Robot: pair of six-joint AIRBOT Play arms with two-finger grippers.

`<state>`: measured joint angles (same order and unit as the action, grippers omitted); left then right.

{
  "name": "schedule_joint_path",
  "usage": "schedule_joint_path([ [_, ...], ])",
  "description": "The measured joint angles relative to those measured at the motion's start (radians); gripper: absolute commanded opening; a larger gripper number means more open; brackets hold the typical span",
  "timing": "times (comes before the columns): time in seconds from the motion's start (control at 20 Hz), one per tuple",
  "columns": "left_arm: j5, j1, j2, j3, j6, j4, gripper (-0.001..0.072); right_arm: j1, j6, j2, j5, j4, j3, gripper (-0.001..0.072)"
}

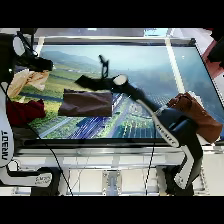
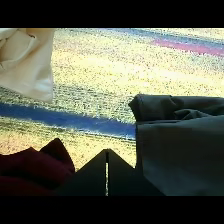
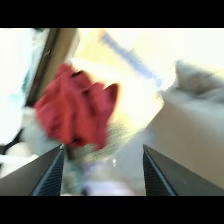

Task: Fold the shirts.

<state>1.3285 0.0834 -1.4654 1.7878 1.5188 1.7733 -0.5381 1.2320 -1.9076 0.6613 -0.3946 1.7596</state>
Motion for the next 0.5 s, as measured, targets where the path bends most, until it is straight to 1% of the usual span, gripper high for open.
schedule_joint_path([
  [0.15,-0.013,-0.002,-0.003,-0.01,0.0,-0.002,0.0013,0.135,0.172,0.011,0.164,-0.22,-0.006,0.0546],
  [0.25,-0.026,-0.002,-0.003,-0.013,0.0,-0.005,0.0013,0.192,0.265,0.015,0.264,-0.348,-0.034,0.0682],
  [0.35,-0.042,-0.002,-0.004,-0.014,0.001,-0.016,0.0013,0.215,0.316,0.016,0.32,-0.426,-0.078,0.0682],
  [0.5,-0.051,-0.002,-0.004,-0.015,0.002,-0.023,0.0013,0.219,0.351,0.002,0.354,-0.484,-0.134,0.068],
])
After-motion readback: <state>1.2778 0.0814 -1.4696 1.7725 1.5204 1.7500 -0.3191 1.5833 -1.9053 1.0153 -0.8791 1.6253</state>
